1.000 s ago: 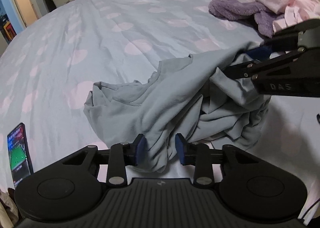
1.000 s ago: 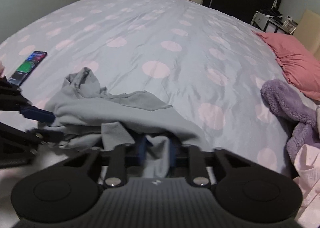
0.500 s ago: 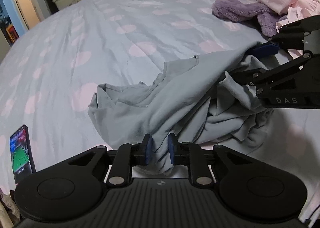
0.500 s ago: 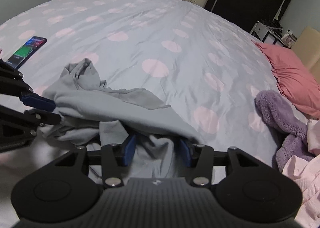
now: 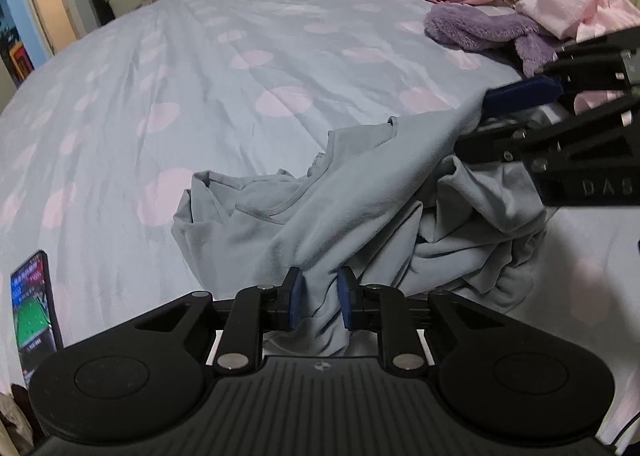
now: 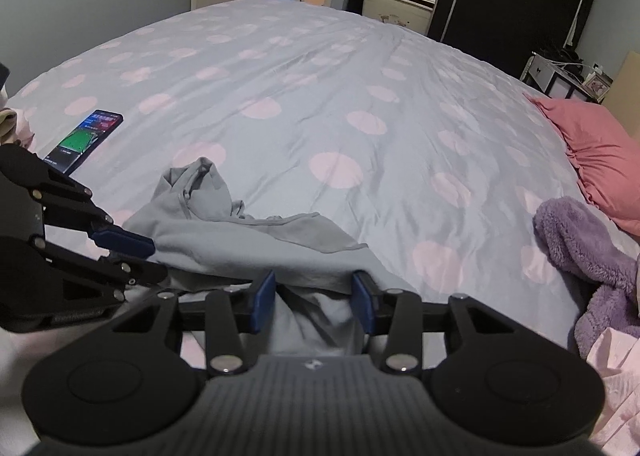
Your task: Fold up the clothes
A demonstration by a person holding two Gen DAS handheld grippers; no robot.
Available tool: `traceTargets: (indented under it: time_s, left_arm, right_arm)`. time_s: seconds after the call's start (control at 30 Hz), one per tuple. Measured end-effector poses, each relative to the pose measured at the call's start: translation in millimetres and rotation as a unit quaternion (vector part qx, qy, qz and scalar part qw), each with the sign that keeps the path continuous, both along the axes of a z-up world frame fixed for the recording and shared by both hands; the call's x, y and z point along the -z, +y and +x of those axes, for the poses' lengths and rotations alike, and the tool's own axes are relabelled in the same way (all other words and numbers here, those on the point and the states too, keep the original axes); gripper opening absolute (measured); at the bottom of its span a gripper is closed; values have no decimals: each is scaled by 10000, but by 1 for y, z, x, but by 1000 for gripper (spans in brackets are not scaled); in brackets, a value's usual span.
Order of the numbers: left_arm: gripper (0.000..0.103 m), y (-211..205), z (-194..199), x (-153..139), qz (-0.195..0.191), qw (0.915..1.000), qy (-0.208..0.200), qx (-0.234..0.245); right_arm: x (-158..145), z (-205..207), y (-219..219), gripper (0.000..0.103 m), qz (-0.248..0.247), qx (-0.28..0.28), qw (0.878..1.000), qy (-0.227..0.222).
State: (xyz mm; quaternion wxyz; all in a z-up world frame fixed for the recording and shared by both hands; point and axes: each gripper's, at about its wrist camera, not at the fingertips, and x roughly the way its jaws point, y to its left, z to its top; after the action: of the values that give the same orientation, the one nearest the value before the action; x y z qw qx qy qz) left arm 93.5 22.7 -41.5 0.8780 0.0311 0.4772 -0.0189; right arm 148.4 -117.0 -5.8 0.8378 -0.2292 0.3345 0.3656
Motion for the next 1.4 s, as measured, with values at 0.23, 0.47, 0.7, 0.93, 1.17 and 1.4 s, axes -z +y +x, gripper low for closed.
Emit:
traceTargets:
  time_s: [0.23, 0.47, 0.7, 0.93, 1.17, 1.4]
  left_arm:
    - [4, 6, 0, -5, -123, 9998, -36, -174]
    - [3, 7, -4, -8, -165, 9998, -35, -131]
    - [3, 10, -7, -10, -254, 9996, -7, -113]
    - [2, 17, -14, -24, -375, 9990, -237, -98]
    - [1, 27, -33, -82, -542, 9924, -1093, -138]
    - [1, 35, -76, -156, -975, 9757, -1957, -134]
  right_arm:
    - [-10, 1, -5, 46, 212, -25, 9997, -112]
    - [7, -3, 0, 56, -141, -381, 9990, -197]
    - [11, -3, 3, 37, -316, -475, 9981, -220]
    - [-4, -3, -2, 9, -277, -421, 9986, -147]
    - [-63, -16, -13, 9, 434, -183, 9974, -544]
    - [-137, -48, -43, 9, 1326, -170, 9879, -789]
